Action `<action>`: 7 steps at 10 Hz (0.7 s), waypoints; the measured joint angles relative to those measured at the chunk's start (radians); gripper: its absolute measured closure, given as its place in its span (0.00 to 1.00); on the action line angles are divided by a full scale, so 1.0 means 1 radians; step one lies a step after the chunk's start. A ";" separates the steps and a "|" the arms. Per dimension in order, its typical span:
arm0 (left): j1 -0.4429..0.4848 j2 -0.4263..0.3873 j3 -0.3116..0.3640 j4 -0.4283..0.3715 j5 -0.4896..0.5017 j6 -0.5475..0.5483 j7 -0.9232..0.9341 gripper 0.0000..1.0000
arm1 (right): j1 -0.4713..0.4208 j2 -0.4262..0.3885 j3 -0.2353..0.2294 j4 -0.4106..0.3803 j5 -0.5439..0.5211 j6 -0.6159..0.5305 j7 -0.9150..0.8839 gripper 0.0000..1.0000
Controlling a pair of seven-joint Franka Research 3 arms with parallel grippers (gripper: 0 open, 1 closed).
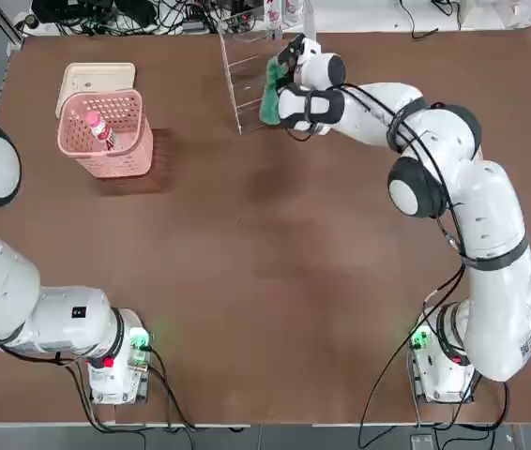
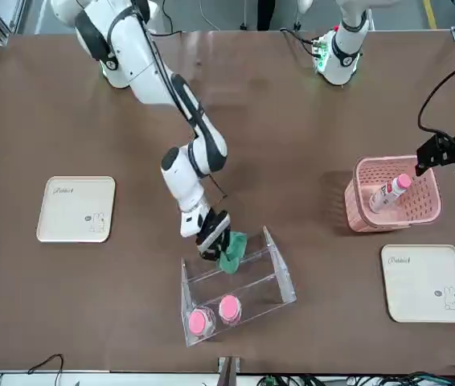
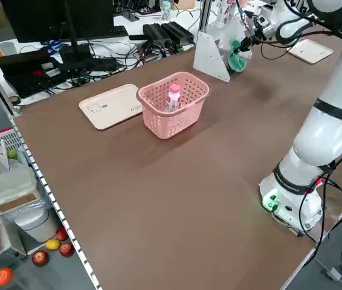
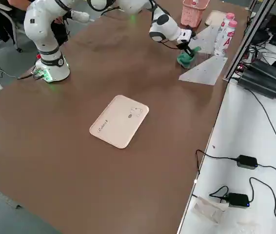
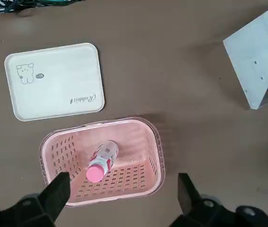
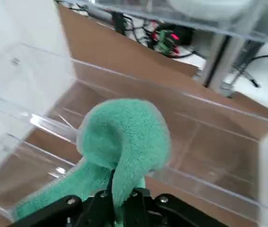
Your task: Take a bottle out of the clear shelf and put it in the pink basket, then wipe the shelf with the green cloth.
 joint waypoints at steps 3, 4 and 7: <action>-0.002 0.000 -0.001 0.000 0.000 0.000 0.000 0.00 | -0.029 -0.007 0.000 -0.015 0.000 -0.006 -0.040 0.94; -0.003 0.000 -0.003 0.000 0.000 0.000 0.000 0.00 | -0.029 -0.010 0.000 -0.018 0.000 -0.006 -0.048 0.94; -0.003 0.000 -0.007 0.000 0.000 0.000 0.000 0.00 | -0.022 -0.016 0.001 -0.026 0.007 -0.006 -0.060 0.94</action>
